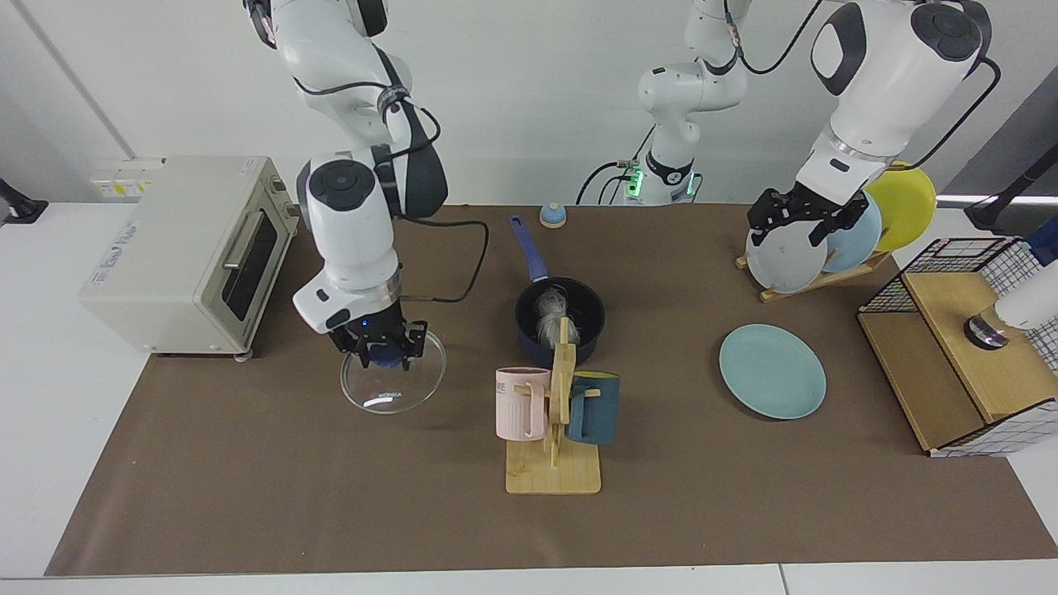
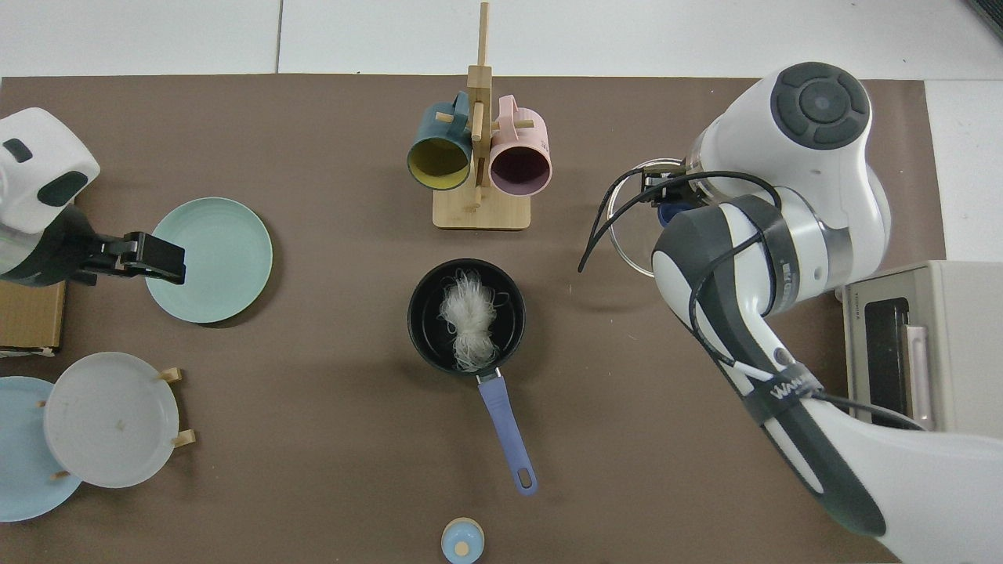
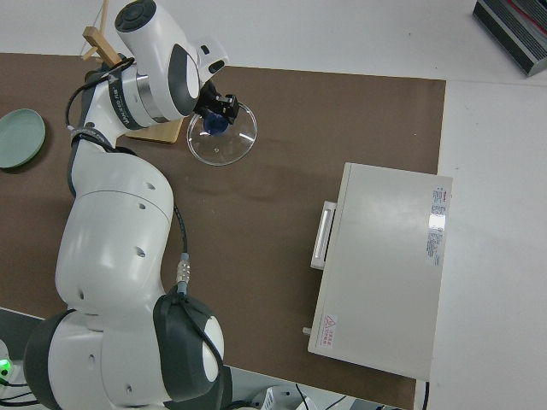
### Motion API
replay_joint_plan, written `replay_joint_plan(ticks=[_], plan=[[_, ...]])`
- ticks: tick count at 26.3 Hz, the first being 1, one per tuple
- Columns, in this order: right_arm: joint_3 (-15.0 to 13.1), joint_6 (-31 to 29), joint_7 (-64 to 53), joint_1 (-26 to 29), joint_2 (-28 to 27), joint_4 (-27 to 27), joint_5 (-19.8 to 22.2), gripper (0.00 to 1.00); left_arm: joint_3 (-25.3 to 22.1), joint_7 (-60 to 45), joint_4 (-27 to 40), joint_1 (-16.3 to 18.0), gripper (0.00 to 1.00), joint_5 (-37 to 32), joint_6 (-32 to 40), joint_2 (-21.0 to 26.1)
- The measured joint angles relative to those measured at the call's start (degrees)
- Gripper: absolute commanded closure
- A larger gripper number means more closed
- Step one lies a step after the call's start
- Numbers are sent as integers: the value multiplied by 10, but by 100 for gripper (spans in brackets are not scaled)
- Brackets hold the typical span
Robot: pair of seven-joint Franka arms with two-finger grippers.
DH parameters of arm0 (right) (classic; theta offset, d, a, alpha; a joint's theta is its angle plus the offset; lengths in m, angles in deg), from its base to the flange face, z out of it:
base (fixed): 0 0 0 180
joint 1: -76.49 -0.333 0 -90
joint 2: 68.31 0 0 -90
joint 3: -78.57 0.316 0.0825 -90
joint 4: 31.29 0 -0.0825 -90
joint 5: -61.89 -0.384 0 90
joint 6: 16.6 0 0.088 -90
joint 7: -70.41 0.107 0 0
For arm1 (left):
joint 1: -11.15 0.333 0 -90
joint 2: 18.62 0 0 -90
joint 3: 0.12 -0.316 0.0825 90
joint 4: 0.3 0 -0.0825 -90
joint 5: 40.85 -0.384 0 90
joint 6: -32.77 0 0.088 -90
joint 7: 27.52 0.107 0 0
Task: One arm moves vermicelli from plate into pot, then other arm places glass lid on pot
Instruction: 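Carry the glass lid toward the pot with the right gripper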
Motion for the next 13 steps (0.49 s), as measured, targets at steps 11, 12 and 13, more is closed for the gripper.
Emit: replay_joint_plan(ticks=[11,12,13], plan=[[1,50,106,-87,184,172,0,100,-4,-5,0,0,0,0,-16,-3],[2,50,121,-100,190,180,0,100,-4,-10,0,0,0,0,-19,-3],[3,50,136,-114,196,186,0,100,-4,-16,0,0,0,0,-23,-3]])
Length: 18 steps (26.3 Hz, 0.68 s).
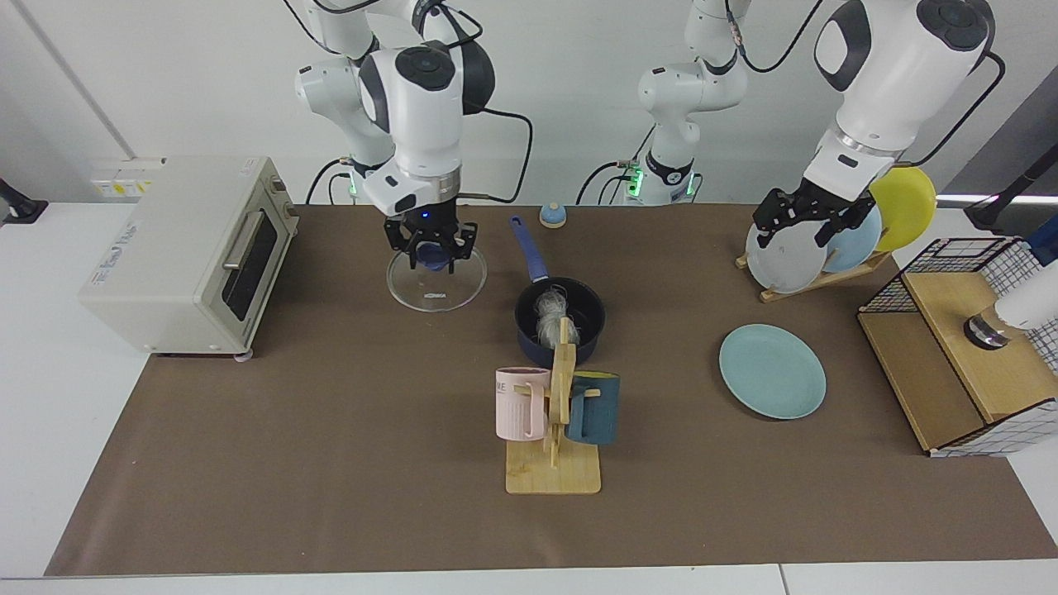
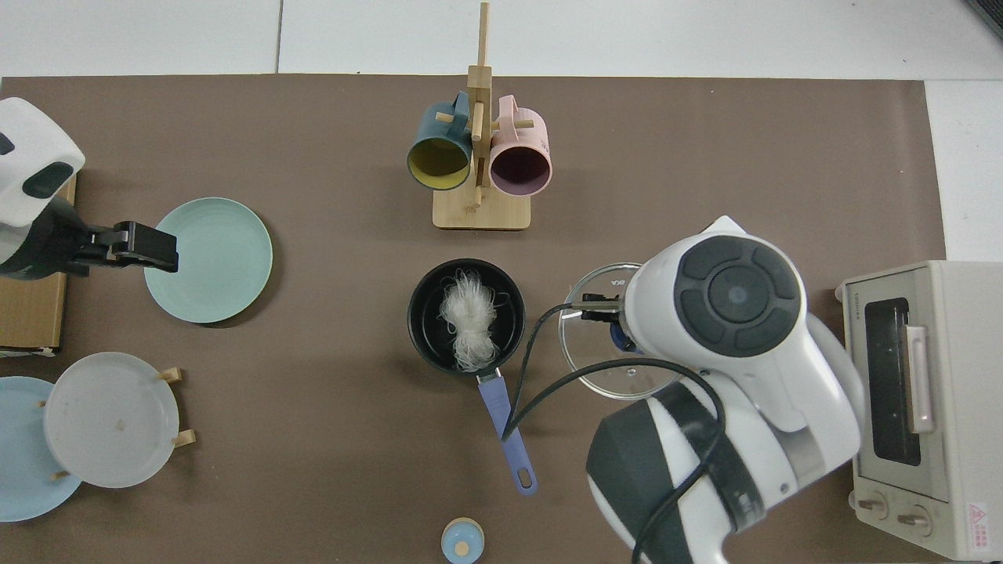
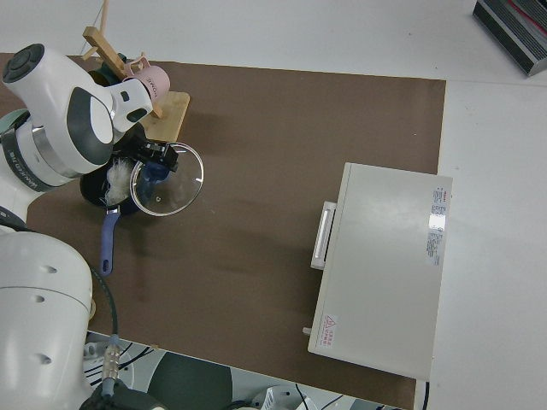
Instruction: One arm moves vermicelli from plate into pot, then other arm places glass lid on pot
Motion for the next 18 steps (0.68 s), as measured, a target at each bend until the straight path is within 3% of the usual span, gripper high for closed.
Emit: replay_joint_plan(ticks=[9,18], plan=[[2,-18,50,-54,-30,-26,-2,100,0,-17,0,0,0,0,-3,0],[1,-22,112,-115,-153,-132,8,100,1,-18,0,0,0,0,-3,-1]])
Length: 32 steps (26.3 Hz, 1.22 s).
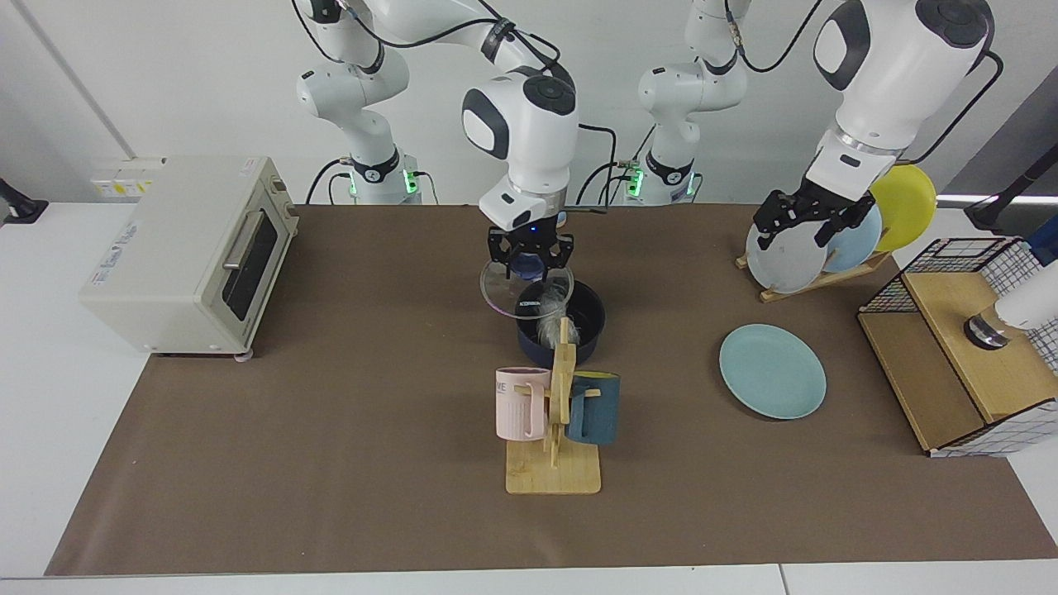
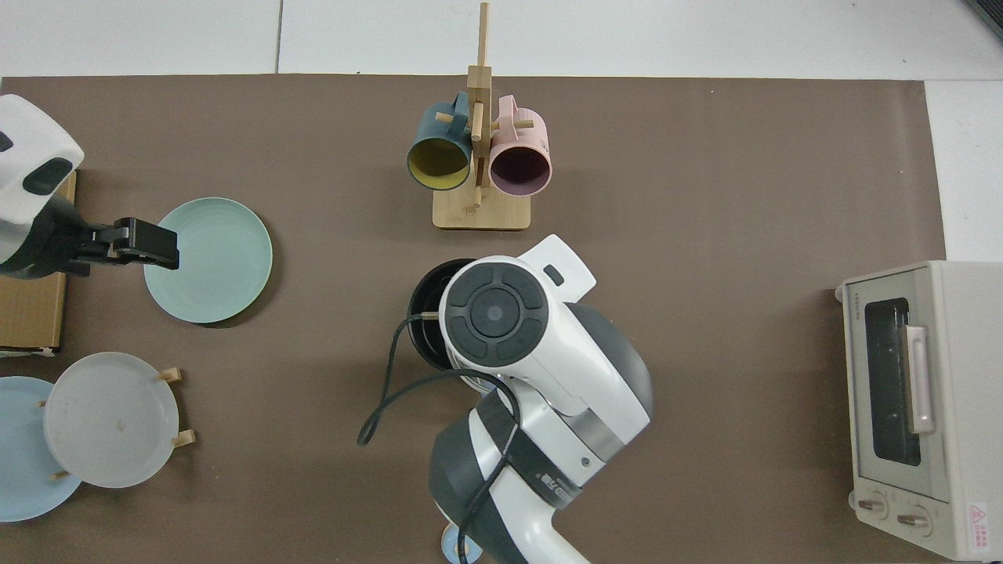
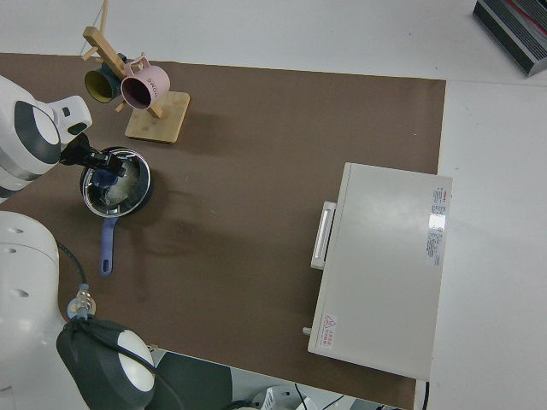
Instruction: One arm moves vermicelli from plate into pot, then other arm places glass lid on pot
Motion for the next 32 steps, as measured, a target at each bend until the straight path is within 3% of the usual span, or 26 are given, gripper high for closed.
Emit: replay_joint_plan(ticks=[8,19,32], plan=[[-4,0,4,-7,-76,-78,10,100,0,0,0,0,0,0,0,0],[-5,0,39,-51,-95,-90,23,100,0,0,0,0,0,0,0,0],[-15,-9,39,-46,-112,-100,24,100,1,0,0,0,0,0,0,0]])
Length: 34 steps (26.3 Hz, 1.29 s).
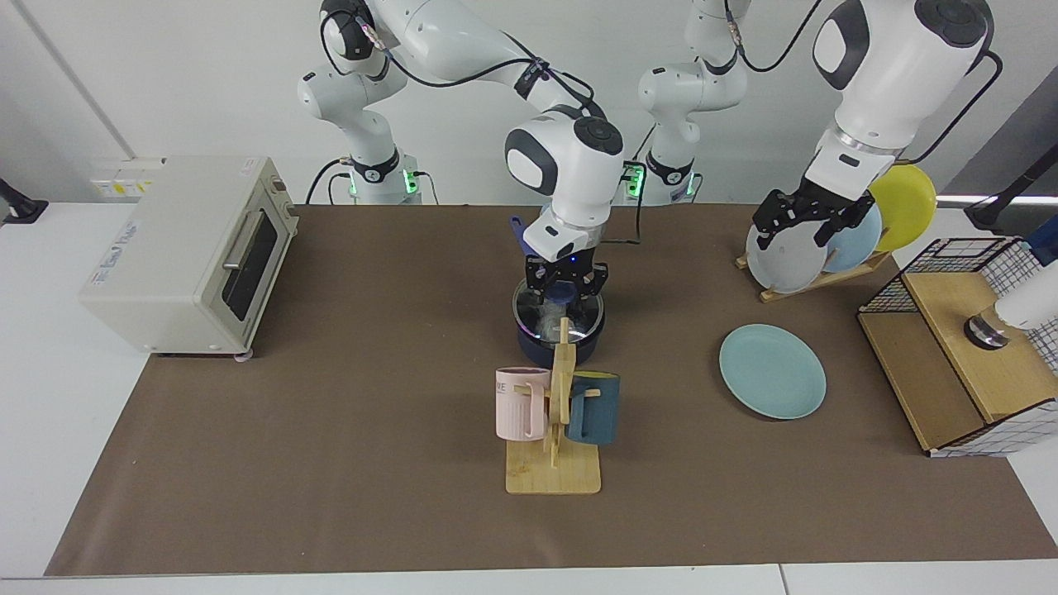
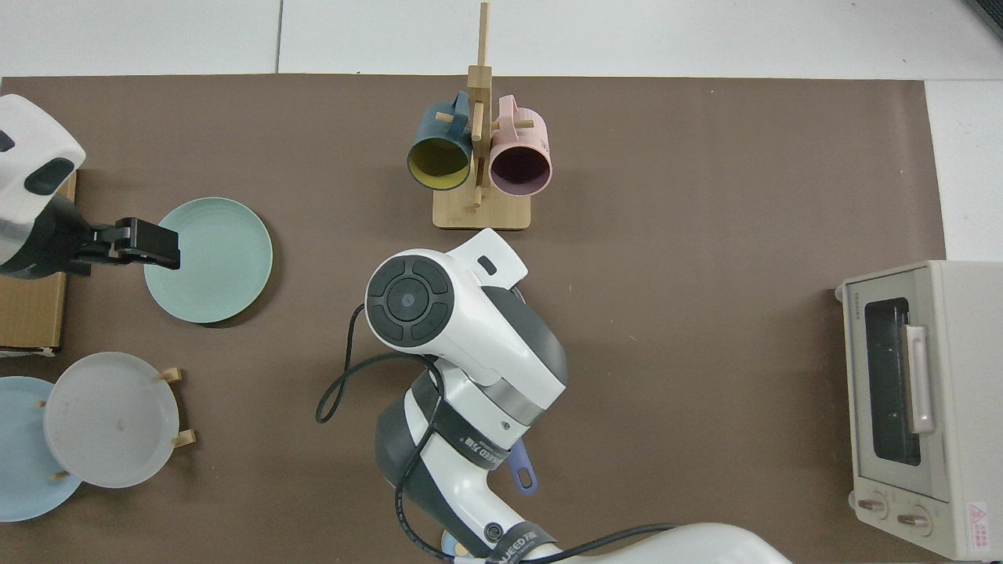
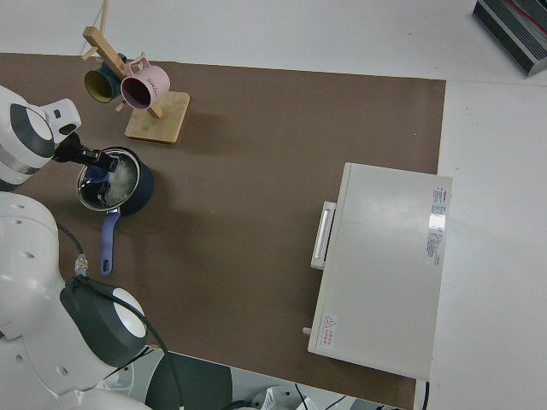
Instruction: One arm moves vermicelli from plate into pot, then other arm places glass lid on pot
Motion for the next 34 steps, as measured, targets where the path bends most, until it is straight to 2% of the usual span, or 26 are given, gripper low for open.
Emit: replay_joint_plan(ticks=[11,34], plan=[[0,0,0,0,-16,-26,1,100,0,0,0,0,0,0,0,0],[0,0,0,2,-18,-28,0,100,0,0,0,0,0,0,0,0]])
